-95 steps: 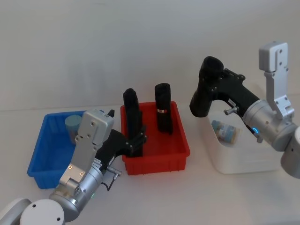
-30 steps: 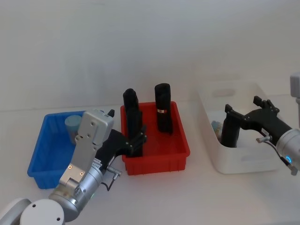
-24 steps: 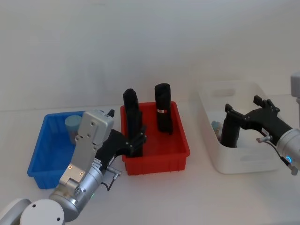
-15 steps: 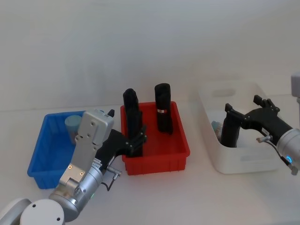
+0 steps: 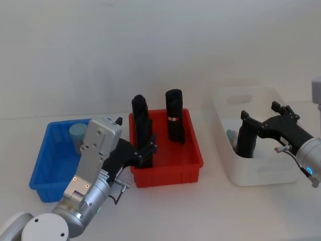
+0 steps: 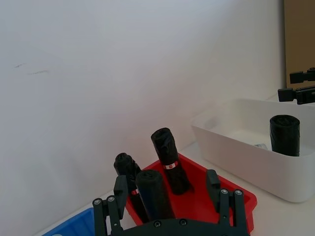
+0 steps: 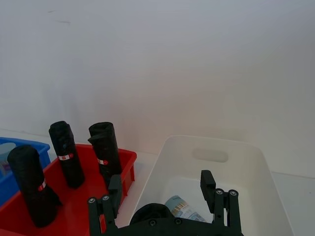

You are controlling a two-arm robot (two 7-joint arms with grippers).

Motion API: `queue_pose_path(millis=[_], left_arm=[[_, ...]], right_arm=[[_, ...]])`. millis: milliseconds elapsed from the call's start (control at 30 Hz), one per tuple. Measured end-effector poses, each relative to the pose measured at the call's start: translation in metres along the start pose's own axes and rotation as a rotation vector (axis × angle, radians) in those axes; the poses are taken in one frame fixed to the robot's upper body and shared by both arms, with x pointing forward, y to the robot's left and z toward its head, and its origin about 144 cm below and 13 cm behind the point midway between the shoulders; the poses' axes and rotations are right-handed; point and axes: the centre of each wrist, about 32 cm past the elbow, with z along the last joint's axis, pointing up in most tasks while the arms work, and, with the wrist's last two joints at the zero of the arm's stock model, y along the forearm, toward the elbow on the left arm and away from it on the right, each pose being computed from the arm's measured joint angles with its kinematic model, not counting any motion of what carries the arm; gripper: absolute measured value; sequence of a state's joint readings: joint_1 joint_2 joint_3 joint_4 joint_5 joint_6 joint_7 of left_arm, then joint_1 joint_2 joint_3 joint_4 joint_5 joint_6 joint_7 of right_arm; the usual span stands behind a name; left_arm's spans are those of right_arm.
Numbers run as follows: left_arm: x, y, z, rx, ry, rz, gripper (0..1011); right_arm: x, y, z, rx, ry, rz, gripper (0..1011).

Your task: Pick the cotton swabs from the blue box and place them into the white box.

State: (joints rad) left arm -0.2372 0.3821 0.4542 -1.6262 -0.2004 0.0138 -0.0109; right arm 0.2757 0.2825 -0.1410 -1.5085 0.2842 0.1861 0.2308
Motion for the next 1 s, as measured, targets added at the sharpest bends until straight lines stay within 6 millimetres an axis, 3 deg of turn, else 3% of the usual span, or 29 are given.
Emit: queue_pose_path(millis=[1000], left_arm=[[0.0,0.0,0.0,0.0,0.0,0.0,1004]], right_arm=[[-0.0001,-0.0001,0.0,0.0,0.0,0.0,1002]])
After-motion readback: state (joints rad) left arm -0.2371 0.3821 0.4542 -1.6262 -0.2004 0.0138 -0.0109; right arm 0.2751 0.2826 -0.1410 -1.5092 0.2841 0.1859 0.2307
